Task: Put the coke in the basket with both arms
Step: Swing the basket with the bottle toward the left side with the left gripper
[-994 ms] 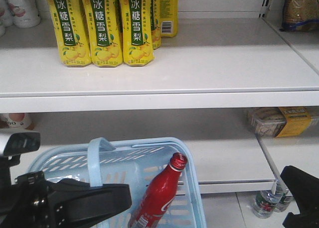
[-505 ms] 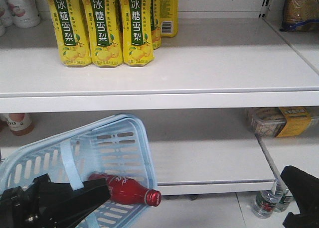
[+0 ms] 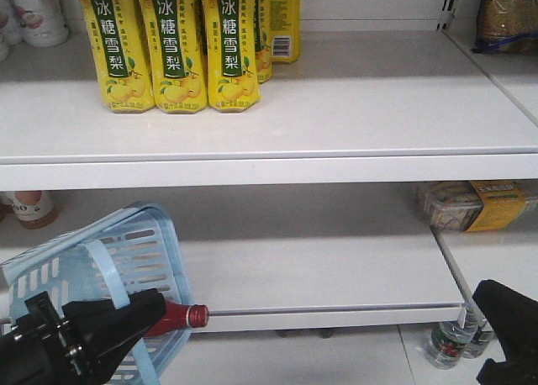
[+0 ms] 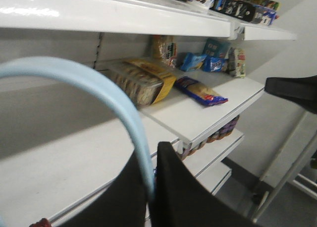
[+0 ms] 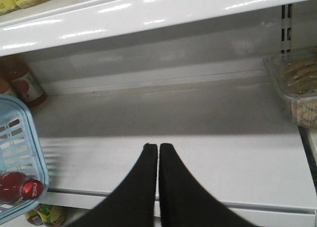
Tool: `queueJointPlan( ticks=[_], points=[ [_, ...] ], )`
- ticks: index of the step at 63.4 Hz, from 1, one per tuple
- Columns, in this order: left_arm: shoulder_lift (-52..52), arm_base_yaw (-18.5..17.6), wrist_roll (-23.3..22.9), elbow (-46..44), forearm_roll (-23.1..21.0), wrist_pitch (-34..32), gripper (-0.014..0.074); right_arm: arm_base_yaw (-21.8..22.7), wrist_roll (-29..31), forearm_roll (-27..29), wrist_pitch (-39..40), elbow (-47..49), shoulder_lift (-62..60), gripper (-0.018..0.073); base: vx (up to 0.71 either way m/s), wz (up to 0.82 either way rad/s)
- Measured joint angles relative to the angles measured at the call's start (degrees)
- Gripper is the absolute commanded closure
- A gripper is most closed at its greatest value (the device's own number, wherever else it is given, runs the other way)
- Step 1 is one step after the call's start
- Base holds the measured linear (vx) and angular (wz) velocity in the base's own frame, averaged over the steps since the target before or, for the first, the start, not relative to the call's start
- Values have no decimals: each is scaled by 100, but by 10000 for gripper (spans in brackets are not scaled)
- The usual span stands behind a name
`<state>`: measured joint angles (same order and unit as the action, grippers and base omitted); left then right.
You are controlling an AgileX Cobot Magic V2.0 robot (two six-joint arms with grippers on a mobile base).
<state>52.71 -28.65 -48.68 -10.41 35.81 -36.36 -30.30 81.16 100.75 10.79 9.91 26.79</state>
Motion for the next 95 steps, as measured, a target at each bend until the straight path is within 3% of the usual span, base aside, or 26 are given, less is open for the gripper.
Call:
queueJointPlan(
  ticks=[7, 26, 52, 62, 81, 95],
  points=[
    [0, -19, 306, 0, -206, 290, 603, 0, 0, 0, 0, 0, 0, 564, 0, 0],
    [-83, -68, 1703, 30, -887, 1127, 603, 0, 0, 0, 0, 0, 0, 564, 0, 0],
    [-1378, -68, 3601, 1203, -1756, 1345, 603, 0, 0, 0, 0, 0, 0, 564, 0, 0],
    [-1867, -68, 3862, 1256, -1972, 1631, 603, 0, 0, 0, 0, 0, 0, 564, 0, 0],
    [-2682, -68, 3994, 1256, -2201, 2766, 603, 0, 0, 0, 0, 0, 0, 564, 0, 0],
    [-3312, -68, 4587, 1257, -2894, 3375, 603, 0, 0, 0, 0, 0, 0, 564, 0, 0]
  ],
)
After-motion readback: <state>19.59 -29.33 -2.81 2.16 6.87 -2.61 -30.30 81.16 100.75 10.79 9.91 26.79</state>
